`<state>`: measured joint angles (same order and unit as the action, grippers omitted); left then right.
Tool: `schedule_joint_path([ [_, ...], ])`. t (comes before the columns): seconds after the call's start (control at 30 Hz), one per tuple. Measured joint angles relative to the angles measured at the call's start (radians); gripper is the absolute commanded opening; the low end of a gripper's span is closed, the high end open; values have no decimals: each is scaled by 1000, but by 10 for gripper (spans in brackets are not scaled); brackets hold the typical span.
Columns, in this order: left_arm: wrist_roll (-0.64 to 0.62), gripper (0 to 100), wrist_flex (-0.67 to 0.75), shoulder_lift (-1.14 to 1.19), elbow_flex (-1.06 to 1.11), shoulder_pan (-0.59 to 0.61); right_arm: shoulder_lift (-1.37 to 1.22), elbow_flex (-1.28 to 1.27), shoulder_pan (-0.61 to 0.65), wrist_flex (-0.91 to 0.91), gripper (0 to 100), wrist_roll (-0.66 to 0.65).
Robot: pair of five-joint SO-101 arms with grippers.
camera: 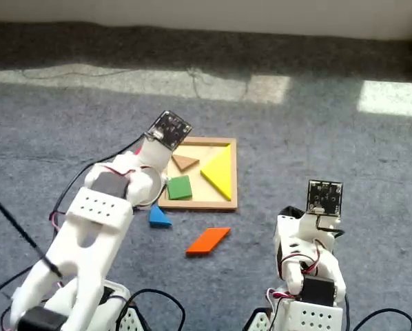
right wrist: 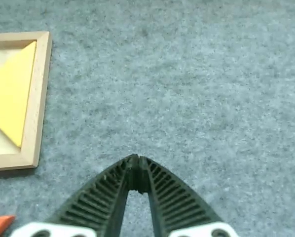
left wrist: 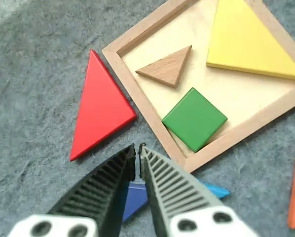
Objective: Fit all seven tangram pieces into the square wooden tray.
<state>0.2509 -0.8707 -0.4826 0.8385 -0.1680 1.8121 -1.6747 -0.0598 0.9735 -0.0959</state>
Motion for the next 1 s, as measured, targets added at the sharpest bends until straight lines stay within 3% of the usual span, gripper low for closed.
schedule_joint_path([
  [0.37,0,53,9,443,-278,-78,0,0,0,0,8,0],
  [1.0,0,53,11,825,-629,-100,0,0,0,0,8,0],
])
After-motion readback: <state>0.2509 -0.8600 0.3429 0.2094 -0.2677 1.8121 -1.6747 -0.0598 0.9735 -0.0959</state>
